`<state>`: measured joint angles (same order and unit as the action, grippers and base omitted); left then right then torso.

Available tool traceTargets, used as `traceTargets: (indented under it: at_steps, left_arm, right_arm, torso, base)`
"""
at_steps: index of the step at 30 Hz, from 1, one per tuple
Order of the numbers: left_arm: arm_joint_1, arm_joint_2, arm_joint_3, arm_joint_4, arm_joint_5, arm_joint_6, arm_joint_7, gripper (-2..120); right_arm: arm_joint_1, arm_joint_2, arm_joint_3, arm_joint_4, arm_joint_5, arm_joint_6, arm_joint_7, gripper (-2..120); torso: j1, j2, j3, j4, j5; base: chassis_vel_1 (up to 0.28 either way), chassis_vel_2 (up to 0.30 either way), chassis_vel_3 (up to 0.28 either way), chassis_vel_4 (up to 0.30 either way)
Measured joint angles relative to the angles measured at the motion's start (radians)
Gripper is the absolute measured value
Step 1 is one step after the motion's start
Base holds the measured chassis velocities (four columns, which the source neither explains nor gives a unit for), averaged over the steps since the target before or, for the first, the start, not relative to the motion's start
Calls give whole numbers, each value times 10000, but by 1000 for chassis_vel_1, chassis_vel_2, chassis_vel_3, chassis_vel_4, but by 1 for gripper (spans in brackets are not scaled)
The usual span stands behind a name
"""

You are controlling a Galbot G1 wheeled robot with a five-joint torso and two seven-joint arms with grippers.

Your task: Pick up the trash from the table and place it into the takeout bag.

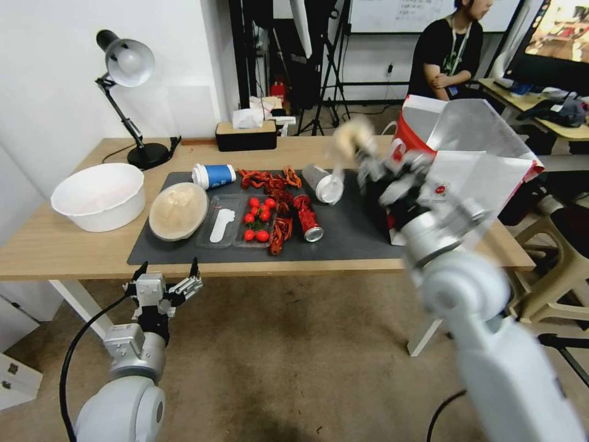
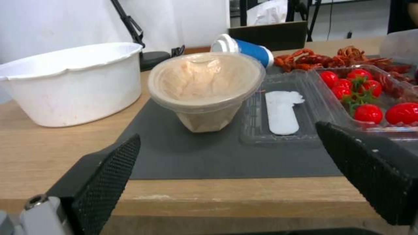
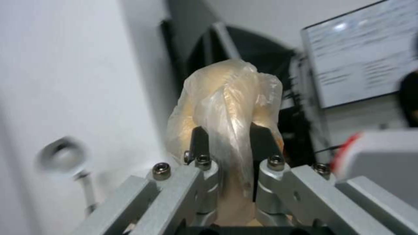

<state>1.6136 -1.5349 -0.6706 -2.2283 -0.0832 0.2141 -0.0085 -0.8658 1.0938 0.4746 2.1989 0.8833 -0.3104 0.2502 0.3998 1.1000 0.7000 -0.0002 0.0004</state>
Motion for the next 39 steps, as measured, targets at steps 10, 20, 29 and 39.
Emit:
traceTargets:
  at_steps: [10,20,29,39]
  left_arm:
    - [52,-112,81,-18,177,-55,15,100]
    - [122,-126,42,-33,260,-237,17,100]
    - [86,-135,52,48,280,-250,21,100]
    - [30,-135,89,141,294,-251,27,100]
  right_arm:
    - [938,-889,547,-1297,398,-563,2316,4]
    - [1219,-747,228,-2079,391,-1833,3649,7]
    - [1313,-757,197,-2149,400,-2149,3758,41]
    - [1346,-807,236,-2128,405,-2185,3757,72]
  torso:
    - [1,0,1,1,-1]
    - [0,0,1,2,-4]
    - [0,0,1,2,-4]
    - [1,0,1,2,-3]
  base:
    - [0,0,0,0]
    - [0,0,0,0]
    - [0,0,0,0]
    - [0,0,0,0]
